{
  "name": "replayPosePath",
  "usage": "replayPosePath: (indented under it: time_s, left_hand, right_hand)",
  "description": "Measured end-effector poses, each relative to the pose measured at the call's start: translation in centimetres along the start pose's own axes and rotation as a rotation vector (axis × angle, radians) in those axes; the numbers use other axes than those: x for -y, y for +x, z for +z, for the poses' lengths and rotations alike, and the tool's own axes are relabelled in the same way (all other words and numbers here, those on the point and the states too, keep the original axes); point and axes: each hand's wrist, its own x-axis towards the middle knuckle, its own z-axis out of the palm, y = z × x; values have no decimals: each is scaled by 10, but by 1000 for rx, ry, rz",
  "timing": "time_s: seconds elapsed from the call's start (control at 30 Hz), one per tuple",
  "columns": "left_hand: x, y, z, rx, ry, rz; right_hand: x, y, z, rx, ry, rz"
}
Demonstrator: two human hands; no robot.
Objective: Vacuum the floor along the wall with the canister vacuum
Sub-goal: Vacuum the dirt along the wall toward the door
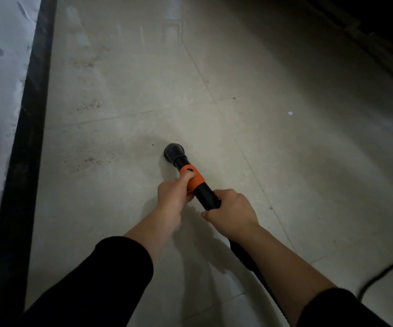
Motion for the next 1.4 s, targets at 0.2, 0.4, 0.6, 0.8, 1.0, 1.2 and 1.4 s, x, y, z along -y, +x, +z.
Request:
replayPosePath:
  time_s: [0.2,0.4,0.6,0.8,1.0,1.2,1.4]
  left_hand:
    - [-4,1,5,19,4,12]
    - [-9,6,4,16,-24,18]
    - [-15,17,-2,18,-44,1]
    - [-27,37,-3,-24,-137,34]
    - [-31,52,3,14,-197,13]
    - [-43,76,0,30,-253,-14]
    - [-39,85,-4,81,-255,55]
  right_hand:
    - [-2,5,3,-40,7,-8]
    - [3,14,3,-25,71,-54]
    - [8,25,6,16,108,-63]
    - [23,48,1,46,105,-77]
    - [39,68,-18,162,23,-53]
    - [54,101,-25,230,-113,-110]
    - [42,114,-16,217,-111,-219]
